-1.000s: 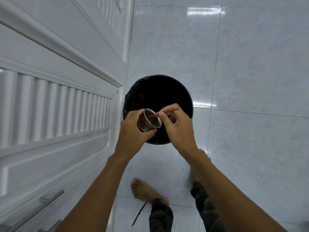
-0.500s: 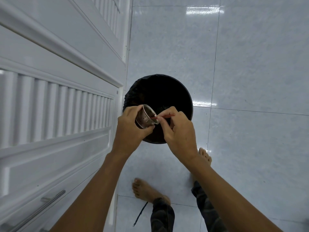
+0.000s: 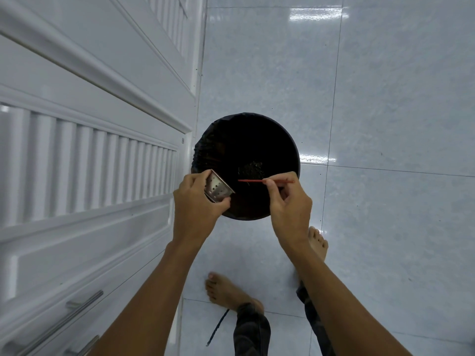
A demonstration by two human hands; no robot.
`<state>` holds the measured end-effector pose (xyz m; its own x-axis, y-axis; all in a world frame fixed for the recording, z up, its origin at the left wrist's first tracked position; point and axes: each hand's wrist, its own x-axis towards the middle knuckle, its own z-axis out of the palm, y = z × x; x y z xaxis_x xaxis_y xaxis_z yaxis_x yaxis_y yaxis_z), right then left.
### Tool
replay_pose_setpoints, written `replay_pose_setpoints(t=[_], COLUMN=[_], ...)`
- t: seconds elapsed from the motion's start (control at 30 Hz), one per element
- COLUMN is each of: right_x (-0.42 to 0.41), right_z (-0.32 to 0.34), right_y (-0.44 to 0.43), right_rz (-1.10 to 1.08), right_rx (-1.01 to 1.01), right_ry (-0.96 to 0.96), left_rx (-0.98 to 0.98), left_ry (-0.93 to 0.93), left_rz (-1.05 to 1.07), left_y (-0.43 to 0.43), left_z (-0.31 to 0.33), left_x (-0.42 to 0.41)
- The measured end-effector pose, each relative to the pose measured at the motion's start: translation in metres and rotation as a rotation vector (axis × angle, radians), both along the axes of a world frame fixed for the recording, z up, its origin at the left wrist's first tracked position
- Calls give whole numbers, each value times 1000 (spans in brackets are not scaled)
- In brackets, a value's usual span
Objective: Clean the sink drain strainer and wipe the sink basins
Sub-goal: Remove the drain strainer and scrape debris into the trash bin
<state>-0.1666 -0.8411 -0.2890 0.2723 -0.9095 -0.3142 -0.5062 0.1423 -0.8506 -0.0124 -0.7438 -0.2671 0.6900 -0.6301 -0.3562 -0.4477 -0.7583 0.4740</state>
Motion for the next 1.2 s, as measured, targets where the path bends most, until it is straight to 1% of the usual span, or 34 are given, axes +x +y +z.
replay_pose_setpoints(t=[0.07,0.1,0.13,0.17,0.23,0.27,0.3,0.37,0.4,0.43,0.47,0.5,0.57,0.6,0.7,0.83,0.93,1.07,1.2], right_x=[6,9,10,11,9,7,8,12,12,11,9,5,-3,-6,-11,-16,-7,18,55], right_z=[2,2,1,-3,-9,-10,-9,-4,-2,-2,-4,-7,-10,-8,8,51,103,185,279], right_y=[7,14,18,18,9,4,1,4,9,12,11,7,-5,-9,-14,-29,-45,-68,-86], right_rz=[96,165,203,192,49,-12,-21,122,209,251,221,132,-33,-49,-9,-48,-36,-36,-29], right_rx=[25,50,56,48,18,7,0,11,12,0,-13,-16,-6,-3,-8,-60,-113,-178,-267], right_ry=[-87,-84,-37,25,123,115,75,-29,-17,36,97,141,165,159,100,24,-39,-139,-242], left_rx=[27,31,32,32,44,53,62,68,62,53,44,36,16,-3,-85,-206,-326,-460,-585], left_ry=[1,7,12,15,15,15,21,47,59,67,72,76,85,98,163,240,210,136,108], left_rz=[-2,-16,-28,-34,-22,-10,2,14,10,2,-5,-4,34,72,206,306,361,420,457], left_y=[-1,-2,-3,-4,-5,-5,-4,-5,-5,-6,-6,-5,-4,-3,-4,-14,-30,-55,-73], left_z=[-2,-3,-3,-3,-3,-4,-5,-6,-6,-6,-6,-5,-5,-5,0,24,61,133,224], left_x=[1,0,-2,-5,-8,-7,-6,-6,-8,-10,-13,-15,-20,-21,-27,-39,-38,-20,9])
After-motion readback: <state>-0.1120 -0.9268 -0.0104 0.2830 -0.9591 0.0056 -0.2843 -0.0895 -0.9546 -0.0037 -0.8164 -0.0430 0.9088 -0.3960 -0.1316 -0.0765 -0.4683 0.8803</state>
